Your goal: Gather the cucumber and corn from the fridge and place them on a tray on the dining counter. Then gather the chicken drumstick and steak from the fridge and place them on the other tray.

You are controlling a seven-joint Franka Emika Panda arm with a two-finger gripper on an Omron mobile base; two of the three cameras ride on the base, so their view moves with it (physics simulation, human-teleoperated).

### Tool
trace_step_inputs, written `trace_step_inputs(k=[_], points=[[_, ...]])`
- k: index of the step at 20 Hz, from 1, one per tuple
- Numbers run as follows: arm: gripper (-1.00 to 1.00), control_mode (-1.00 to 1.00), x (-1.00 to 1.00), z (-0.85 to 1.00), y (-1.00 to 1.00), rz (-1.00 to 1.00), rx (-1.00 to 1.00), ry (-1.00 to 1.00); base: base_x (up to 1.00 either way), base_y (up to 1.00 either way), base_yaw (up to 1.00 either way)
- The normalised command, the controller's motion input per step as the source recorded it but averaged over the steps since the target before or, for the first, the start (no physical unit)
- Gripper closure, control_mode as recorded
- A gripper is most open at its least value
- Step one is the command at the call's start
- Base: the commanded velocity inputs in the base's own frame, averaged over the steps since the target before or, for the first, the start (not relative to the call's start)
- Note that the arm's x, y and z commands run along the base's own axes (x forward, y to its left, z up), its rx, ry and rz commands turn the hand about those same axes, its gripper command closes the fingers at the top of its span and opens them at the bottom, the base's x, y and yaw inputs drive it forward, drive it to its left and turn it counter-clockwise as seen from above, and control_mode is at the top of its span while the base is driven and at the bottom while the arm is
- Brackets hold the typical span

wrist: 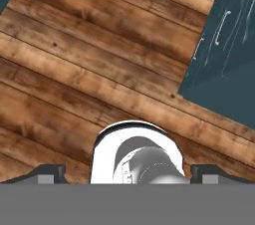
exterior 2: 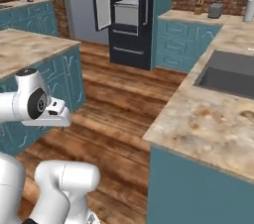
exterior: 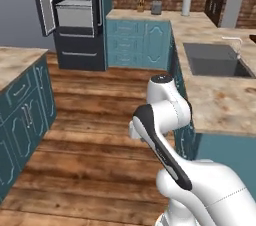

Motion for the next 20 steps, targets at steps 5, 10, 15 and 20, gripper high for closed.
trace_step_inputs(k=[5,10,15,20], points=[[-1.0,1.0,0.0,0.0,0.0,0.0,0.0,0.0,1.0,1.0,-0.35],[-1.0,1.0,0.0,0.0,0.0,0.0,0.0,0.0,1.0,1.0,-0.35],[-1.0,1.0,0.0,0.0,0.0,0.0,0.0,0.0,1.0,1.0,-0.32],[-1.0,1.0,0.0,0.0,0.0,0.0,0.0,0.0,1.0,0.82,-0.19]])
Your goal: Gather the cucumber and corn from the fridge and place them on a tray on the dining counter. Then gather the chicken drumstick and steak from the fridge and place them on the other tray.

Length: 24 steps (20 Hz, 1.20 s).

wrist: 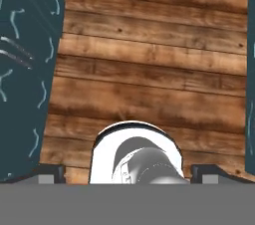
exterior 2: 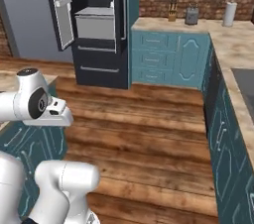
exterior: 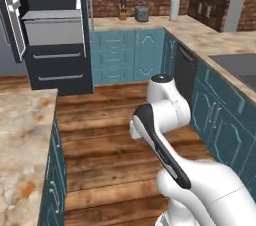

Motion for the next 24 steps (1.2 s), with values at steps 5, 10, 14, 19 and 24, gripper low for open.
trace_step_inputs(k=[5,10,14,19,24], points=[[-1.0,1.0,0.0,0.0,0.0,0.0,0.0,0.0,1.0,0.02,0.06],[-1.0,1.0,0.0,0.0,0.0,0.0,0.0,0.0,1.0,-0.02,0.18],[-1.0,1.0,0.0,0.0,0.0,0.0,0.0,0.0,1.0,0.0,0.29],[-1.0,1.0,0.0,0.0,0.0,0.0,0.0,0.0,1.0,0.0,0.28],[-1.0,1.0,0.0,0.0,0.0,0.0,0.0,0.0,1.0,0.01,0.28]])
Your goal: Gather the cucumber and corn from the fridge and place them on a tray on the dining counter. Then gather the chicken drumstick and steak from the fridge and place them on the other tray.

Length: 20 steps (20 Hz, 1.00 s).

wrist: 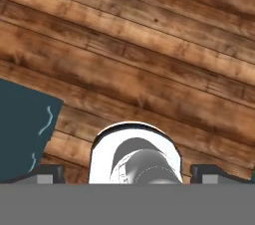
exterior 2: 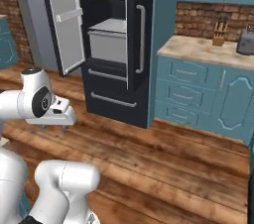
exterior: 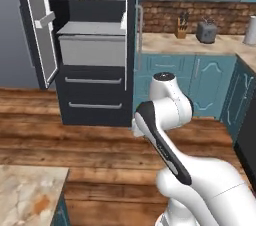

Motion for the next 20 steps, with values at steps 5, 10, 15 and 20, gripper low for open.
trace_step_inputs(k=[5,10,15,20], points=[[-1.0,1.0,0.0,0.0,0.0,0.0,0.0,0.0,1.0,0.37,0.24],[-1.0,1.0,0.0,0.0,0.0,0.0,0.0,0.0,1.0,0.52,0.19],[-1.0,1.0,0.0,0.0,0.0,0.0,0.0,0.0,1.0,0.01,0.0],[-1.0,1.0,0.0,0.0,0.0,0.0,0.0,0.0,1.0,0.27,-0.09]])
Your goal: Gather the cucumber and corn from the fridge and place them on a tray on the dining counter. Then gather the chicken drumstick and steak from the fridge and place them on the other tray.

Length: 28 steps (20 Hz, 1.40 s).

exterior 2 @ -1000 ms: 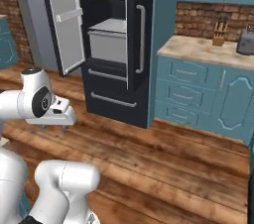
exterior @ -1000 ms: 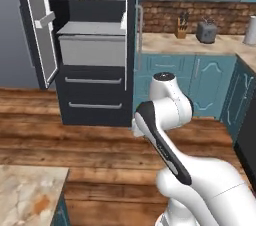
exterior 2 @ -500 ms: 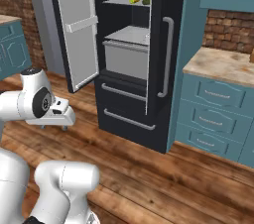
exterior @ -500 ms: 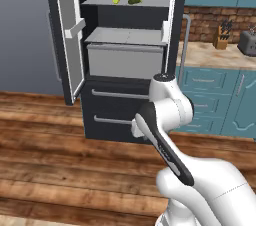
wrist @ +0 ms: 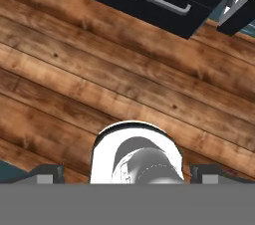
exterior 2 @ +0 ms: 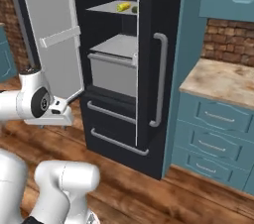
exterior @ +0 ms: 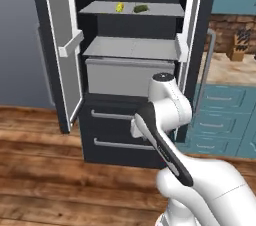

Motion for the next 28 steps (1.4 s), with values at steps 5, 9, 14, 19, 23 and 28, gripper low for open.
trace_step_inputs(k=[5,9,14,19,23,28], points=[[-1.0,1.0,0.0,0.0,0.0,0.0,0.0,0.0,1.0,0.61,-0.27],[-1.0,1.0,0.0,0.0,0.0,0.0,0.0,0.0,1.0,0.41,-0.5],[-1.0,1.0,0.0,0.0,0.0,0.0,0.0,0.0,0.7,0.25,-0.46],[-1.0,1.0,0.0,0.0,0.0,0.0,0.0,0.0,0.2,0.58,-0.24],[-1.0,1.0,0.0,0.0,0.0,0.0,0.0,0.0,0.45,0.33,-0.23],[-1.0,1.0,0.0,0.0,0.0,0.0,0.0,0.0,0.63,0.2,-0.17]])
